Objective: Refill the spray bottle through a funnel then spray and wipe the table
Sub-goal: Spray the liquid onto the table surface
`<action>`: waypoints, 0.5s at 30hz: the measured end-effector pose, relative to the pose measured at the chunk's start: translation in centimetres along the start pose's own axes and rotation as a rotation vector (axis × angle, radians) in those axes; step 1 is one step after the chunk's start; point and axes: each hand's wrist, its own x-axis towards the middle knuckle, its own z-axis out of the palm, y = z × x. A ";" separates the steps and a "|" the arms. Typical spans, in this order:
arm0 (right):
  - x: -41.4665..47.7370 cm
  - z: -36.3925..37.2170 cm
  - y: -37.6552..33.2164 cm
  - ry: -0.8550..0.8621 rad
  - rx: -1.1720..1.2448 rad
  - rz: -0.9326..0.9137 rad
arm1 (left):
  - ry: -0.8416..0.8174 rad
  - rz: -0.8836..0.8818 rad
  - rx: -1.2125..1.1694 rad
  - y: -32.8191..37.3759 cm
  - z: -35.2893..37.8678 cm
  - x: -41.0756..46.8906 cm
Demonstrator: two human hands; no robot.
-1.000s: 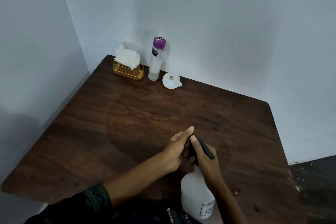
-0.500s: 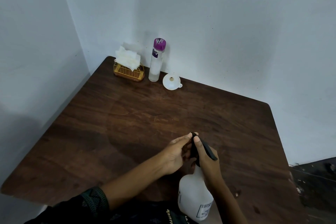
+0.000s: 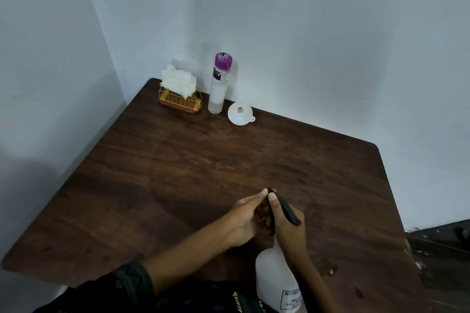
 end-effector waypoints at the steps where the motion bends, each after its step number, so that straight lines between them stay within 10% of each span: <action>1: 0.0 0.1 0.1 0.008 -0.005 0.003 | 0.001 -0.007 -0.002 0.0 0.0 0.0; 15: 0.8 -1.0 -0.7 -0.127 -0.007 0.084 | -0.015 -0.025 -0.008 0.3 -0.1 -0.4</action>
